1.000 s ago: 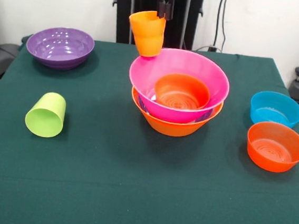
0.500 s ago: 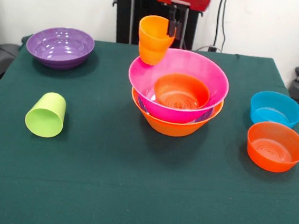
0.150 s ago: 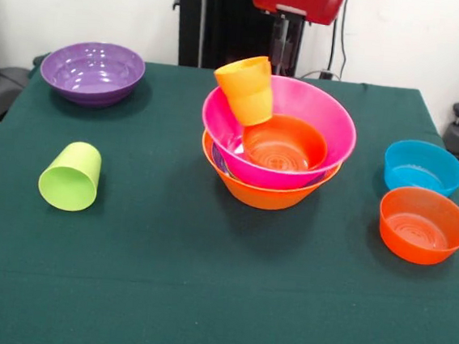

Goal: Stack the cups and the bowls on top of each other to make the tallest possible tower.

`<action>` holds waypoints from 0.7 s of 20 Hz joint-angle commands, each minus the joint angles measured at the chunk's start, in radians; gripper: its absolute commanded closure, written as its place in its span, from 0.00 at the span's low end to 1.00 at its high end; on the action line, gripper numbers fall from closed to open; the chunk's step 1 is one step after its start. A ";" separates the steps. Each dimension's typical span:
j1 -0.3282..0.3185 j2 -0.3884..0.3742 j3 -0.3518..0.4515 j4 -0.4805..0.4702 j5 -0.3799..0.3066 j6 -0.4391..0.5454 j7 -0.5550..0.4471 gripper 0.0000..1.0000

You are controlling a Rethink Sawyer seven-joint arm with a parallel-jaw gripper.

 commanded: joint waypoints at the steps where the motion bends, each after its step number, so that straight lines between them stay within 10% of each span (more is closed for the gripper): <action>1: 0.025 0.018 -0.031 -0.050 0.027 0.091 0.140 1.00; 5: 0.027 0.020 -0.041 -0.045 0.019 0.067 0.125 1.00; 6: 0.029 0.021 -0.044 -0.045 0.019 0.067 0.124 0.00; 14: 0.040 0.032 -0.053 -0.038 0.031 0.042 0.132 0.00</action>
